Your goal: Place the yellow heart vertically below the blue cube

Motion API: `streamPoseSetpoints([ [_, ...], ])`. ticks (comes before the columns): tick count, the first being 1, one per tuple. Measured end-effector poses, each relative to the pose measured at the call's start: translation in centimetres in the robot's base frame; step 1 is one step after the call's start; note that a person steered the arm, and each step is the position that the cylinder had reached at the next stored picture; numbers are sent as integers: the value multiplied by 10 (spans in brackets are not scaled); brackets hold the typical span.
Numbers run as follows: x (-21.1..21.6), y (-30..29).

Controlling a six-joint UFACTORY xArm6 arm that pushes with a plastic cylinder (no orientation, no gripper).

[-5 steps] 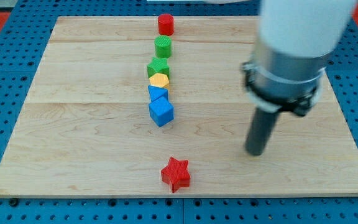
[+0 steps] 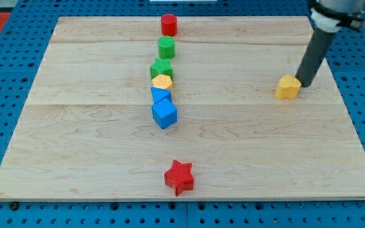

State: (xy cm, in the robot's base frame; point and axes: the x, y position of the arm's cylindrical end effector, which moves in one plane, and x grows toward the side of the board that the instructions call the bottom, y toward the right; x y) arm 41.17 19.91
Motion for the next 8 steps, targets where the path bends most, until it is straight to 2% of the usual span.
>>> streamPoseSetpoints([
  [4,65,-141],
  [5,63,-166],
  [6,66,-175],
  [8,104,-180],
])
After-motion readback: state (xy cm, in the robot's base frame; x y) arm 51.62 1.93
